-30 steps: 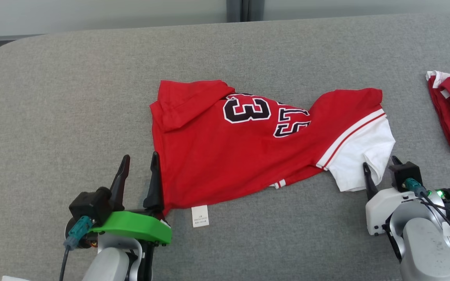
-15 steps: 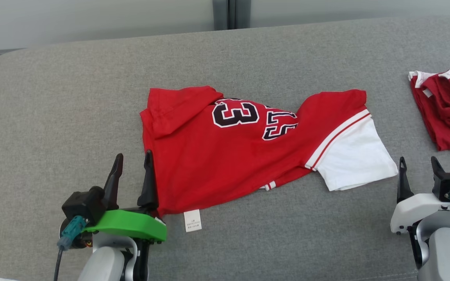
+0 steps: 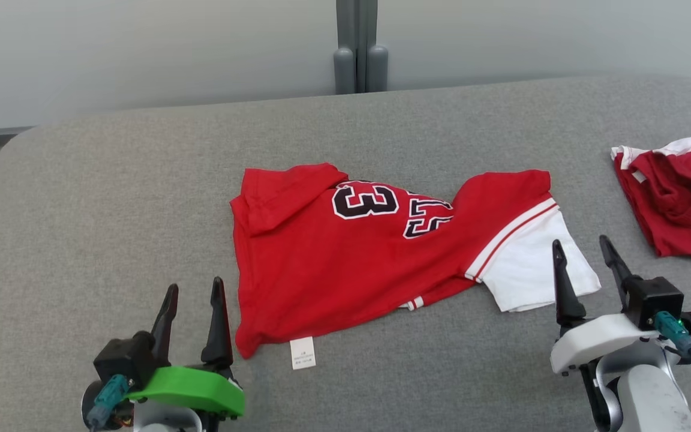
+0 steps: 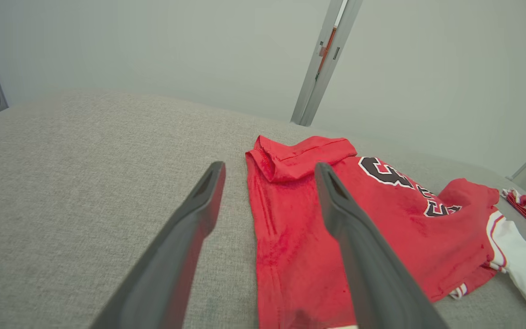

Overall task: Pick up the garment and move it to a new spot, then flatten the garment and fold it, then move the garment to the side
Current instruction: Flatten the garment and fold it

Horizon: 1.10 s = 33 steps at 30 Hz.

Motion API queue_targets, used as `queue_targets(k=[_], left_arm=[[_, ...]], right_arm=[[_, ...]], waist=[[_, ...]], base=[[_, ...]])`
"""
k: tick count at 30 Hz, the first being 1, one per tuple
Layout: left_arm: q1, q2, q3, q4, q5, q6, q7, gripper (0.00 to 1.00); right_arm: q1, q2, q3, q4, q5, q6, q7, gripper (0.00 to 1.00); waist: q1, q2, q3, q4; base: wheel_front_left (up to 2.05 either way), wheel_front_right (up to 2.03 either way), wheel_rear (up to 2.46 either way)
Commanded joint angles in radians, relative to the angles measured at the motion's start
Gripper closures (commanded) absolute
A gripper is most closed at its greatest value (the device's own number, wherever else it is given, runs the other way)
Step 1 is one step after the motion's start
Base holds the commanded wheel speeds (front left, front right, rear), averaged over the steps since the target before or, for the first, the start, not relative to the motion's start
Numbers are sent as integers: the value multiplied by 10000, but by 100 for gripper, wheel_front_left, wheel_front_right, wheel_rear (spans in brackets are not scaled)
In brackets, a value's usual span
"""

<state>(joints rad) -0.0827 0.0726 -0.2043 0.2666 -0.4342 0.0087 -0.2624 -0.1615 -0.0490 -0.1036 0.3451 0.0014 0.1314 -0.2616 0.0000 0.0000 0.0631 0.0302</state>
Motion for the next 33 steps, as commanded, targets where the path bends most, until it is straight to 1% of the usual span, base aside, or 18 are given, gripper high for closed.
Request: queue_targets(k=[1,3,7,16,24,27,30,33], left_arm=[[245,-46,64,31,150,-39,-31,0],[431,-97,112,-37,517,-10,-31,0],[735,-144,220,-92,906,36,-31,0],[1073,-211,449,-163,1196,127,-31,0],[1121,-214,293,-87,1012,179,-32,0],[1231,-215,92,405,814,195,-25,0],[1137,-214,-347,1081,249,90,289,0],[800,-204,-699,1602,-541,45,579,0]], right_arm=[[200,-29,167,-102,151,-16,-41,0],[349,-30,478,-183,387,-16,-42,0],[536,-29,866,-245,666,-16,-44,0],[690,-29,1248,-235,923,-16,-43,0],[694,-28,1251,-68,1012,-16,-44,0],[694,-28,1206,35,1022,-16,-44,0],[678,-28,1153,148,1018,-16,-44,0],[559,-29,1012,265,1040,-16,-43,0]], waist=[[0,0,-327,120],[0,0,-423,132],[0,0,-534,112],[0,0,-618,47],[0,0,-612,86],[0,0,-589,65],[0,0,-523,16],[0,0,-389,-70]], base=[[0,0,0],[0,0,0],[0,0,0],[0,0,0],[0,0,0],[0,0,0],[0,0,0],[0,0,0]])
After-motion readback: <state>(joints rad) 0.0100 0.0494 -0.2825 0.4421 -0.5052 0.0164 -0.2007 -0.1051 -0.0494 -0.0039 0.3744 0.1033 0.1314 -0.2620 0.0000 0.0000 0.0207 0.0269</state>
